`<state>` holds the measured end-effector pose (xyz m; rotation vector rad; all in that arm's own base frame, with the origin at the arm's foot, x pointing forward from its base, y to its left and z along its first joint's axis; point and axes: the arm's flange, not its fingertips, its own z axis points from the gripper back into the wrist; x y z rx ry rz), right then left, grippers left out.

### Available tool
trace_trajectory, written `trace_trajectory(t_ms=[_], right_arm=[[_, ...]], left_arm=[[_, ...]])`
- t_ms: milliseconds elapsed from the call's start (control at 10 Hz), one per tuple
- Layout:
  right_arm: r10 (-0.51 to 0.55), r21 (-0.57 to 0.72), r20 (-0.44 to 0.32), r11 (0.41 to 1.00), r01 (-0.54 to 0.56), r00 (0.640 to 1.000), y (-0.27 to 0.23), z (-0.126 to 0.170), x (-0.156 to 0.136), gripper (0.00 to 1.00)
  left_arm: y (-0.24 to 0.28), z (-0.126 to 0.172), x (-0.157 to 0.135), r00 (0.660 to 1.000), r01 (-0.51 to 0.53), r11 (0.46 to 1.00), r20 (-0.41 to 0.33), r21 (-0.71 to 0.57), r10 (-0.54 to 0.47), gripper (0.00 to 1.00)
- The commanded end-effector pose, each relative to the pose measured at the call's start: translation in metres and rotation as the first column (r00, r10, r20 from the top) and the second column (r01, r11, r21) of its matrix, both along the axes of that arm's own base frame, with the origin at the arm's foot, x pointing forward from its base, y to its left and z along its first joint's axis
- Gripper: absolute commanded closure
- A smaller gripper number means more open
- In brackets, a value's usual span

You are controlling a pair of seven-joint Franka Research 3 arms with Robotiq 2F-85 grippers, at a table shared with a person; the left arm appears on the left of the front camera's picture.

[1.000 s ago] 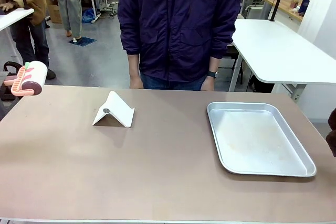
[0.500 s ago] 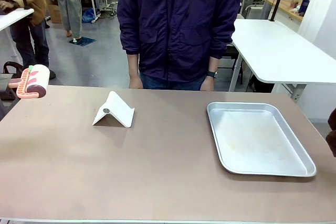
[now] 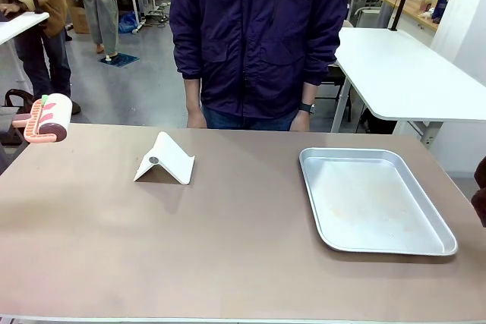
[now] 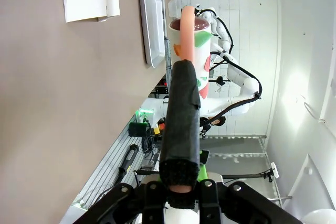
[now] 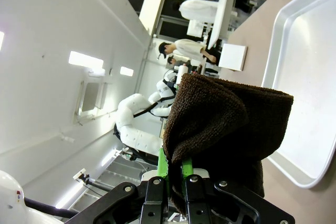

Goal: Clean the surface of the table.
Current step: Return the Lint Roller and towel to their original positions.

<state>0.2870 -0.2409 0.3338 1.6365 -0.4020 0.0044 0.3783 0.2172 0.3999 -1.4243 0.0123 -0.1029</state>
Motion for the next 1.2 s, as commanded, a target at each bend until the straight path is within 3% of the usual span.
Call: trace_trajectory(t_ms=[0, 300, 400, 600, 900, 1100], right_arm=[[0.003, -0.008, -0.007, 1.000, -0.003, 1.000, 0.001, 0.007, 0.002, 0.89], [0.000, 0.000, 0.000, 1.000, 0.000, 1.000, 0.000, 0.000, 0.000, 0.89], [0.067, -0.111, 0.008, 0.992, -0.066, 0.998, 0.048, 0.018, 0.014, 0.89], [0.080, -0.131, 0.014, 0.988, -0.077, 0.997, 0.057, 0.022, 0.017, 0.89], [0.189, -0.249, 0.016, 0.952, -0.179, 0.982, 0.145, 0.037, 0.051, 0.89], [0.156, -0.292, 0.084, 0.948, -0.126, 0.984, 0.215, 0.028, 0.081, 0.89]], left_arm=[[-0.006, 0.004, -0.003, 1.000, -0.007, 1.000, 0.003, -0.008, 0.007, 0.80], [0.000, 0.000, 0.000, 1.000, 0.000, 1.000, 0.000, 0.000, 0.000, 0.80], [-0.019, 0.023, 0.010, 1.000, 0.010, 1.000, 0.001, 0.018, -0.010, 0.80], [-0.025, 0.027, 0.014, 0.999, 0.034, 0.999, 0.004, 0.017, -0.034, 0.80], [-0.083, 0.048, 0.049, 0.988, 0.143, 0.981, -0.070, 0.131, -0.135, 0.80], [-0.127, 0.053, 0.069, 0.973, 0.227, 0.947, -0.082, 0.227, -0.214, 0.80]])
